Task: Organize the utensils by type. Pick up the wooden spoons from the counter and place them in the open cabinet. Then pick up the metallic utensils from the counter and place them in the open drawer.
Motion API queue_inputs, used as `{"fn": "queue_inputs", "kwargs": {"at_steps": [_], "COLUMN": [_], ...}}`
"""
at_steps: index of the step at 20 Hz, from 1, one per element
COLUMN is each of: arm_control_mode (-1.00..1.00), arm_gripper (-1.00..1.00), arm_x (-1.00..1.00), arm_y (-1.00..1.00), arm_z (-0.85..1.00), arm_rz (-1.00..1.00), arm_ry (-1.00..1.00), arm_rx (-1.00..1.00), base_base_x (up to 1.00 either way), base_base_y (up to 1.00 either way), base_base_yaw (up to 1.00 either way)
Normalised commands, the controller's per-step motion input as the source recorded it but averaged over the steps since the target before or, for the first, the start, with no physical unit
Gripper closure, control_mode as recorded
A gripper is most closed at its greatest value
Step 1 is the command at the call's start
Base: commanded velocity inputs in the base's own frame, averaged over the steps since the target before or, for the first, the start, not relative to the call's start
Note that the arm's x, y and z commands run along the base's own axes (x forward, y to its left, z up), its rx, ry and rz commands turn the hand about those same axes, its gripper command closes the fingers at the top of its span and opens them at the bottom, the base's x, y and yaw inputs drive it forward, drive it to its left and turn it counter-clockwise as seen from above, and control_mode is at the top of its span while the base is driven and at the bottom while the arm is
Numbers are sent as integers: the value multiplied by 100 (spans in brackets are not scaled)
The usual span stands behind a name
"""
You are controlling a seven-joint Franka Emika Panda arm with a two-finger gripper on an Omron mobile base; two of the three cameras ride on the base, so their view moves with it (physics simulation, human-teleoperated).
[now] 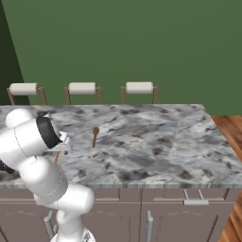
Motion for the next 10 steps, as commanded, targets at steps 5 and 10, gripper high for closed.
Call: {"fn": "queue_inputs", "kwargs": {"at_steps": [5, 10], "arm_control_mode": [-100, -100], "arm_gripper": [-100, 100], "arm_x": [30, 2], "arm_y": [0, 0], "arm_z": [-23, -35], "arm_rz": [0, 0], "arm_ry": [2, 14], "arm_rx": [0, 0], "base_base_x": [0, 0], "base_base_y": [0, 0], "base_base_yaw": [0, 0]}}
